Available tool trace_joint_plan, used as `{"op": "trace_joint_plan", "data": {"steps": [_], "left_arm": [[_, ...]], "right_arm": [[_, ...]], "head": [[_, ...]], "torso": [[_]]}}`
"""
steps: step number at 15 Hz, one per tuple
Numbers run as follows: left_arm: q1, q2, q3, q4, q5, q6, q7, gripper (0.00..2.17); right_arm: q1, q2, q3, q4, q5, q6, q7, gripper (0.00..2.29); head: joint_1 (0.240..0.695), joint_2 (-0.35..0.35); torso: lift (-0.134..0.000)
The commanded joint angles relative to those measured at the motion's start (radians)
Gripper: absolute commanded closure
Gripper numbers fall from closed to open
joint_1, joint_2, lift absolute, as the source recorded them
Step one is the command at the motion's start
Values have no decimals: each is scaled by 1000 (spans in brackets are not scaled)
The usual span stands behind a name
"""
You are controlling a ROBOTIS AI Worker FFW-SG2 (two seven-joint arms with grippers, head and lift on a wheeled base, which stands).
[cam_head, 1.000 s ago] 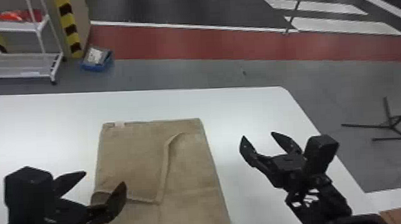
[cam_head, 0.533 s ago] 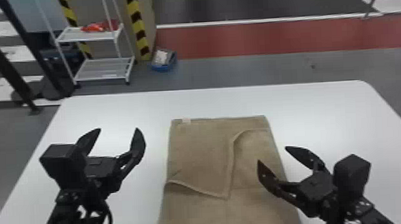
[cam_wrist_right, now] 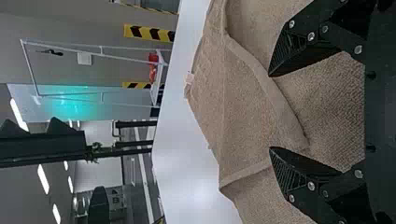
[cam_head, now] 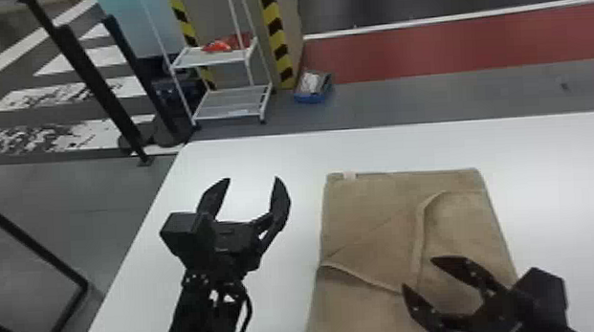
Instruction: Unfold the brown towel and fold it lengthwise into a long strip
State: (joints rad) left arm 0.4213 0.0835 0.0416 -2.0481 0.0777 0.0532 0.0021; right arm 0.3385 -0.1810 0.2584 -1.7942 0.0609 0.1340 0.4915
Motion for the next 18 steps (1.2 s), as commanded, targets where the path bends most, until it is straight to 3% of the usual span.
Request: {"op": "trace_joint_plan", "data": {"steps": [1, 3, 7, 8, 13, 14, 16, 18], "left_arm": [[-4, 1, -8, 9, -1, -2, -1, 151], [-4, 1, -9, 20, -1, -2, -5, 151], [-4, 1, -9, 36, -1, -2, -5, 151], [-4, 1, -11, 39, -3, -2, -7, 151], [-4, 4, -11, 42, -4, -2, -7, 151], [-6, 4, -11, 43, -4, -2, -7, 151], [-7, 6, -9, 48, -3, -2, -8, 151], [-7, 7, -9, 51, -4, -2, -7, 151]], "right_arm": [[-7, -6, 28, 33, 31, -55, 6, 410], [-7, -6, 54, 56, 48, -132, -13, 410], [-24, 2, 96, 59, 125, -70, -36, 539], [-27, 2, 108, 64, 151, -61, -74, 539], [-39, 6, 107, 68, 149, -33, -111, 620], [-39, 6, 104, 67, 143, -36, -113, 842], [-39, 6, 102, 62, 132, -43, -113, 920], [-39, 6, 101, 56, 131, -36, -111, 1150]], "head": [[695, 278], [695, 285], [695, 312], [695, 316], [695, 312], [695, 310], [695, 308], [695, 307]], "torso": [[-114], [-114], [-114], [-114], [-114], [-114], [-114], [-114]]}}
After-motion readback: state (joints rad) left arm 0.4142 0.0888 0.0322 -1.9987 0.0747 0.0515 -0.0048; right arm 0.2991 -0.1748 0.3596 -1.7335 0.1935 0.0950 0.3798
